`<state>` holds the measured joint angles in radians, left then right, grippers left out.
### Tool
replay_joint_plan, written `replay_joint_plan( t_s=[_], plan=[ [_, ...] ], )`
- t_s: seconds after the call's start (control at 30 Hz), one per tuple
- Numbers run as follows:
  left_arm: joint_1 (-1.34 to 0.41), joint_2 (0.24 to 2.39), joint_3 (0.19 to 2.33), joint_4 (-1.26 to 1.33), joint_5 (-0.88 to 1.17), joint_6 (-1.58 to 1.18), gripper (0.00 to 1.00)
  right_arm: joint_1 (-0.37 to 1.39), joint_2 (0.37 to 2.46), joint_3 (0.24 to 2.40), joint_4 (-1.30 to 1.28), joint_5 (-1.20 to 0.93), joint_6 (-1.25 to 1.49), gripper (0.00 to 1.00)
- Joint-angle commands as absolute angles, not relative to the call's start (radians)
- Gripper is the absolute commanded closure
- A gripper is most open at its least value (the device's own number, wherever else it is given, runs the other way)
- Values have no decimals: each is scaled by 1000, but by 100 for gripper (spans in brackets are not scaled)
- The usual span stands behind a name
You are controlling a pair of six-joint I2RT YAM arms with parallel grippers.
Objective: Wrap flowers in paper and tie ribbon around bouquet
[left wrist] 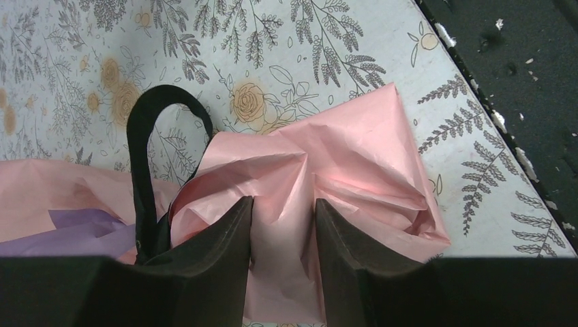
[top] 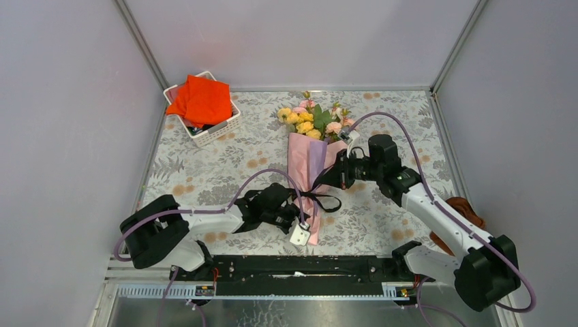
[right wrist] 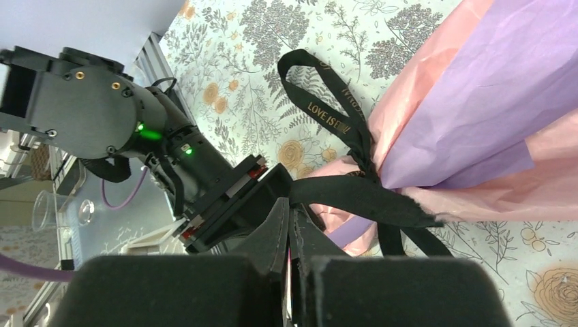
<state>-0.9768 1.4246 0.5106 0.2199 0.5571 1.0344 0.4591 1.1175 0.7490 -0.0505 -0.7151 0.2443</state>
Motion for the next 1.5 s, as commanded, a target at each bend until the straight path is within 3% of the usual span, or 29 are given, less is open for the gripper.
replay_joint_plan(
  t_s=[0.0, 0.33, 0.43, 0.5, 0.6, 0.77, 0.97, 1.1, 1.17, 1.3, 1.47],
  plan=[
    [-979, 1442, 508, 255, 537, 1035, 56, 468, 1063, 810, -118, -748, 254, 100],
    [-969, 1445, 523, 236, 544, 1048, 56, 478, 1013, 774, -179, -743, 301, 98],
    [-969, 1405, 547, 146, 569, 1076, 46, 555, 1071, 744, -228, -641, 322, 70],
    [-969, 1370, 573, 43, 579, 1119, 34, 617, 1145, 792, -369, -571, 268, 56],
    [-969, 1312, 627, -191, 570, 1209, 28, 642, 1181, 896, -559, -463, 197, 35],
    [-929, 1205, 718, -528, 553, 1208, 23, 628, 1108, 934, -602, -214, 212, 24],
    [-737, 1206, 768, -516, 528, 879, 41, 603, 1208, 888, -485, -222, 229, 32],
    [-695, 1259, 738, -395, 380, 700, 70, 604, 1209, 862, -289, -344, 233, 37],
    [-695, 1262, 703, -324, 394, 659, 77, 606, 1220, 842, -198, -386, 258, 40],
    [-722, 1273, 676, -155, 535, 473, 80, 605, 1283, 838, -147, -433, 309, 42],
    [-755, 1357, 654, -52, 506, 412, 73, 605, 1298, 820, -141, -416, 316, 43]
  ],
)
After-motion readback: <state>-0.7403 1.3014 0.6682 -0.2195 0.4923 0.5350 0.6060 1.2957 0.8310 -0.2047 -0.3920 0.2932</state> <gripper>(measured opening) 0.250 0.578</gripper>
